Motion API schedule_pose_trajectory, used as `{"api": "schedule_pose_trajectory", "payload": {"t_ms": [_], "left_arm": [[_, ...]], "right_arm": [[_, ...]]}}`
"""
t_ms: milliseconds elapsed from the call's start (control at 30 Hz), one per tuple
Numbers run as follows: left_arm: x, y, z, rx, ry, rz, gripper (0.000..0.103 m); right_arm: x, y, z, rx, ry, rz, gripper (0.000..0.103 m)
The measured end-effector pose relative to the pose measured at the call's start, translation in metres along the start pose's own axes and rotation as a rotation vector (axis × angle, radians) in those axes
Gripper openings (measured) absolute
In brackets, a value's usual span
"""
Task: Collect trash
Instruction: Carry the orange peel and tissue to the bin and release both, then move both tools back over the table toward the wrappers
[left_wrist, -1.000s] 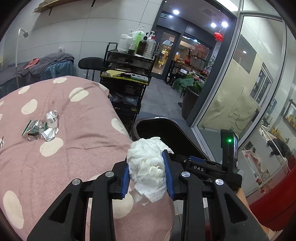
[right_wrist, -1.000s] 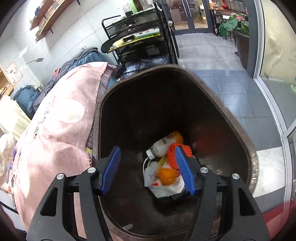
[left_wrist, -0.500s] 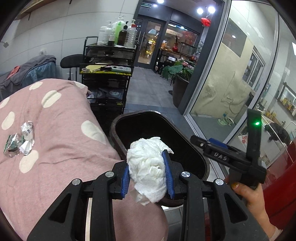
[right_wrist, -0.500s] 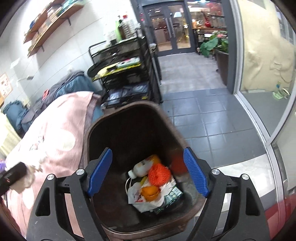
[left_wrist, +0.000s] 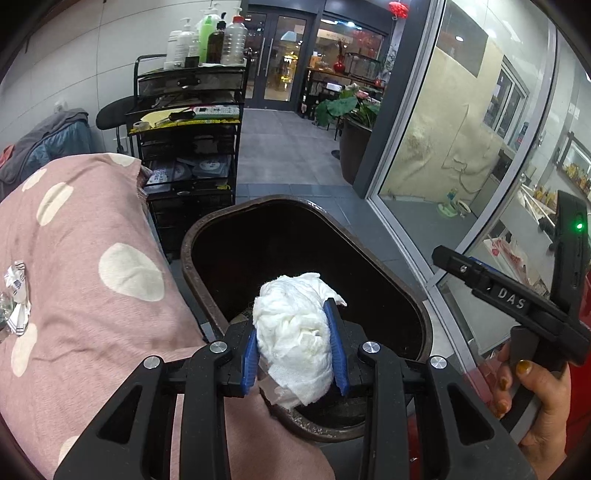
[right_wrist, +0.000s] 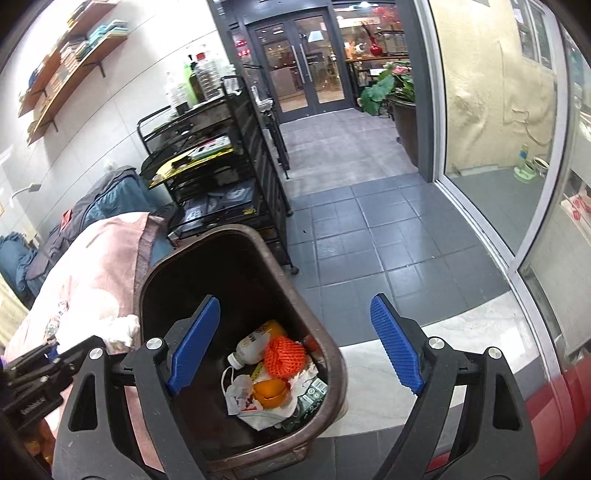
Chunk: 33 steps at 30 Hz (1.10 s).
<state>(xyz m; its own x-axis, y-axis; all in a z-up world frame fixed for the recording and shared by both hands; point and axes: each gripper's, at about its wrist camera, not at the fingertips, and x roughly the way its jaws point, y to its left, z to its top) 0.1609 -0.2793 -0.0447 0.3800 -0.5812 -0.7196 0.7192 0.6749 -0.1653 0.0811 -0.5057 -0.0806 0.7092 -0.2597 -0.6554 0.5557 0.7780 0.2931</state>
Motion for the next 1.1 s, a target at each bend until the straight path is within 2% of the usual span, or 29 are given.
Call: {"api": "schedule_pose_trajectory", "payload": {"t_ms": [67,133,200,367,500,767,1100], "left_arm": [[0.006,-0.002,0.000,0.007,0.010,0.008,0.035],[0.013,-0.004,0.001,0.016,0.023,0.019,0.046],[0.015,-0.006,0.002,0.024,0.017,0.037,0.068],[0.014,-0.014,0.002,0.040,-0.006,0.039,0.084],[0.009,-0.018,-0.001,0.066,-0.028,0.060,0.090],[-0.012,-0.021,-0.007,0.075,-0.083,0.062,0.095],[-0.055,-0.002,-0.019,0.007,-0.162,0.055,0.097]], "right_arm": [[0.001,-0.004,0.001,0.011,0.001,0.003,0.085],[0.001,-0.006,0.001,0.019,0.001,0.006,0.085],[0.001,-0.008,0.001,0.022,0.002,0.007,0.086],[0.002,-0.012,0.002,0.039,0.001,0.030,0.086],[0.002,-0.012,0.003,0.043,-0.008,0.037,0.086],[0.002,-0.003,0.002,0.033,-0.015,0.072,0.086],[-0.001,0.036,0.000,-0.047,-0.004,0.146,0.086]]}}
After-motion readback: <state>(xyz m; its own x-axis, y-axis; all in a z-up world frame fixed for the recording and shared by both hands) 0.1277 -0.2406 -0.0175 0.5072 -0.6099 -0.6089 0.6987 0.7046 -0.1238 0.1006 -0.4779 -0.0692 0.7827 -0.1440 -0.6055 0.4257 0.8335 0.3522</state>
